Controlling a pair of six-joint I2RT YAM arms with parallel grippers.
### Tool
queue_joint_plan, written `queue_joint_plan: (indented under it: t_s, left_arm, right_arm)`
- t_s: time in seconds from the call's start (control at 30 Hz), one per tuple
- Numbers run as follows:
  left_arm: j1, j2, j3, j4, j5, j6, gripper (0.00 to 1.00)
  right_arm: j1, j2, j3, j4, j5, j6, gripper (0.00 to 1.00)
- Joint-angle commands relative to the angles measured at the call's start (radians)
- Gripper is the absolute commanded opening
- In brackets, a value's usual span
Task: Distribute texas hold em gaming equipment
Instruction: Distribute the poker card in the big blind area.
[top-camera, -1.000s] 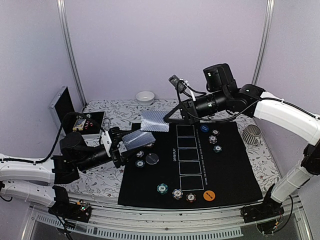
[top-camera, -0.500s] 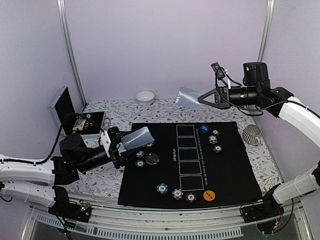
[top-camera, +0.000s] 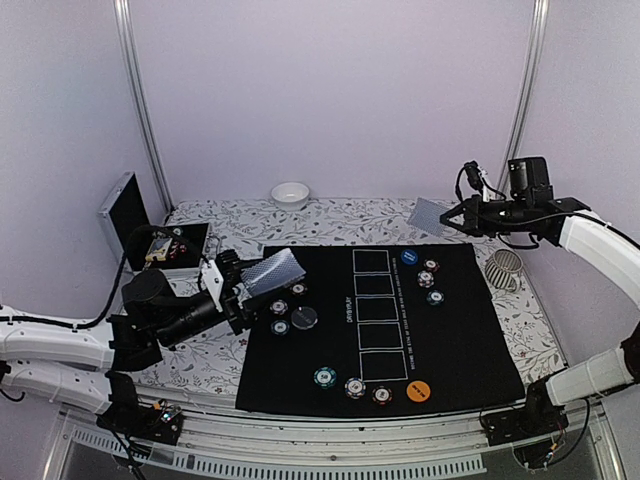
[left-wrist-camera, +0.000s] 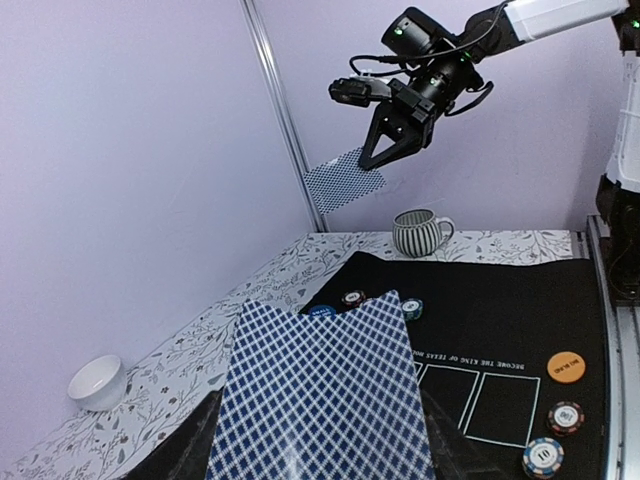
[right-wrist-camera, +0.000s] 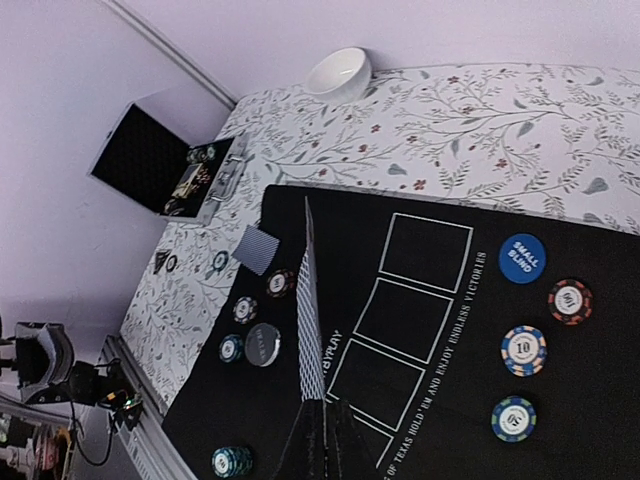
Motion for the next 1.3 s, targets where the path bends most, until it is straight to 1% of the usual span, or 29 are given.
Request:
queue_joint_plan:
  t_s: [0.0,0.2,0.27,0.4,0.5,0.57,0.77,0.87,0.97,1.27]
  left_arm:
    - [-0.012,0.016,-0.008,0.059,-0.03,-0.018,0.55]
    - [-0.013,0.015,-0.021,0.073,-0.039,-0.021,0.55]
    - [-0.012,0.013,-0.025,0.073,-0.051,-0.023,0.55]
    - [-0.013,0.008,-0.038,0.073,-0.061,-0.025,0.55]
    - [-0.012,0.003,-0.045,0.076,-0.064,-0.016,0.55]
    - [-0.011,-0.001,-0.05,0.076,-0.066,-0.009,0.56]
    - [-0.009,-0.014,-0.053,0.064,-0.069,0.006,0.56]
    - [-0.009,-0.013,-0.062,0.076,-0.062,0.003,0.56]
    - [-0.01,-0.003,-0.066,0.099,-0.085,-0.013,0.56]
    - [-0.01,-0.023,-0.047,0.057,-0.083,-0.015,0.56]
  right_arm:
    - [-0.063,0.0,-0.027,-0.001,0.114,-0.004,0.02]
    - [-0.124,0.067,-0.078,0.115,0.14,0.079,0.02]
    - [-0.127,0.089,-0.09,0.162,0.199,0.125,0.02]
    - [-0.129,0.106,-0.164,0.307,0.333,0.23,0.02]
    - [-0.129,0.134,-0.197,0.361,0.417,0.283,0.02]
    - [-0.129,0.16,-0.212,0.386,0.434,0.307,0.02]
    - [-0.128,0.24,-0.228,0.413,0.428,0.338,0.02]
    - [-0.129,0.25,-0.243,0.415,0.431,0.337,0.02]
    - [-0.128,0.249,-0.256,0.416,0.441,0.335,0.02]
    - [-0.128,0.276,-0.277,0.433,0.452,0.355,0.02]
